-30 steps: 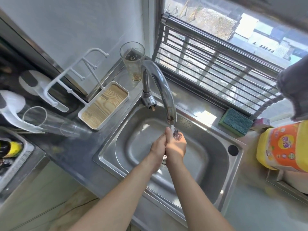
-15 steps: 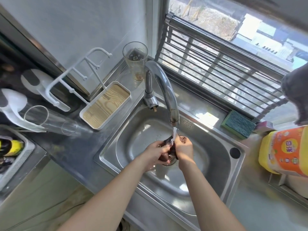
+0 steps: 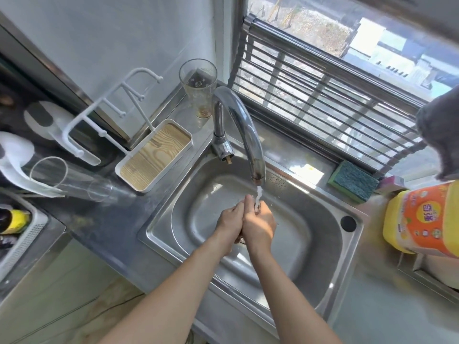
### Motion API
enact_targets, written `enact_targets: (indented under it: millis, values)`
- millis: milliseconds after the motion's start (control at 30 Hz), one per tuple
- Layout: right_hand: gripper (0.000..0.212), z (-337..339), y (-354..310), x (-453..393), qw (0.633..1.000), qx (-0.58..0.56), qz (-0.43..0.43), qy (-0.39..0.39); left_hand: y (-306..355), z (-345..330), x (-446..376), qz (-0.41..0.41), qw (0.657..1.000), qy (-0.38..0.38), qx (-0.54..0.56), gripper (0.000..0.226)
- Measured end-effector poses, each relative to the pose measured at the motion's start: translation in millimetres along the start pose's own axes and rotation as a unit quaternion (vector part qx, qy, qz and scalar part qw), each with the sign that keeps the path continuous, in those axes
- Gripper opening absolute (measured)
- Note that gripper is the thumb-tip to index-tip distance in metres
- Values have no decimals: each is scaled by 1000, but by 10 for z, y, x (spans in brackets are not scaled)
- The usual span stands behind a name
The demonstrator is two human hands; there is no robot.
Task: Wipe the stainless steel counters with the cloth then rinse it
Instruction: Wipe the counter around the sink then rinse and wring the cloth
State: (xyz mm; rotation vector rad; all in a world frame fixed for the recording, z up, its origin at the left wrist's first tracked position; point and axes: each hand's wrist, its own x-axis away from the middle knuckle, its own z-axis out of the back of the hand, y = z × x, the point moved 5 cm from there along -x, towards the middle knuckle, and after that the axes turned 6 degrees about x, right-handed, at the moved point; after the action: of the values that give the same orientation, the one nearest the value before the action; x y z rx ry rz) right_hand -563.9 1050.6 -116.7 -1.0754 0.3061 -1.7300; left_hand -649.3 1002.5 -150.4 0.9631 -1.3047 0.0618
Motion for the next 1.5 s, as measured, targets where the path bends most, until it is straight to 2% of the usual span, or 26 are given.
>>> enact_targets:
  millis: [200, 333, 400, 500, 600, 700, 733, 833, 900, 1000, 1133, 1233, 1300, 1333, 1400, 1467, 1500]
  values:
    - [47, -15, 21, -114, 998, 11, -53, -18, -11, -24, 6, 24, 999, 24, 14, 43]
    - [51, 44, 83, -215, 995, 19, -92, -20, 26, -67, 37, 11, 999, -38, -10, 42]
    - [58, 102, 145, -265, 990, -10, -139, -18, 34, -70, 20, -23, 997, -69, -34, 40]
    - [64, 104, 370, -398, 973, -94, -209, -21, -44, 108, -100, -50, 998, -30, -33, 39]
    - [45, -27, 579, -535, 980, -86, -178, -29, -77, 229, -138, -23, 999, 18, 34, 18]
    - [21, -76, 149, -39, 995, -33, -65, -72, 14, 78, -55, -35, 998, 17, 58, 22]
    - [22, -89, 54, 101, 997, -33, -30, -69, 46, 5, -19, -34, 998, 5, 58, 30]
    - [36, -72, 46, 171, 998, -60, -22, -27, 87, -116, 61, -18, 998, -34, 47, 54]
    - [49, -41, 58, 96, 998, -52, -37, -16, 104, -138, 75, -7, 998, -36, 52, 56]
    - [52, -23, 32, 0, 998, -23, -51, -10, 173, -150, 68, -5, 998, -9, 65, 52]
    - [45, 3, 25, -73, 998, 24, -62, 1, 181, -107, -20, -24, 999, 33, -1, 47]
    - [43, 34, 49, -93, 994, 92, -50, -11, 206, -19, -52, -73, 979, 66, -180, 52]
    - [47, 27, 116, -158, 991, 110, -65, -34, 217, 30, -32, -124, 962, 79, -232, 43]
    - [48, 34, 160, -210, 993, 88, -77, -34, 203, 58, -13, -141, 964, 80, -213, 35]
    - [35, 77, 229, -315, 996, 17, -88, -11, 76, 117, -63, -110, 988, 79, -73, 31]
    - [12, 110, 250, -359, 998, -39, -55, -9, -71, 161, -128, -6, 994, 67, 84, 29]
    - [7, 122, 238, -345, 997, -63, -29, -36, -123, 175, -132, 54, 988, 52, 137, 19]
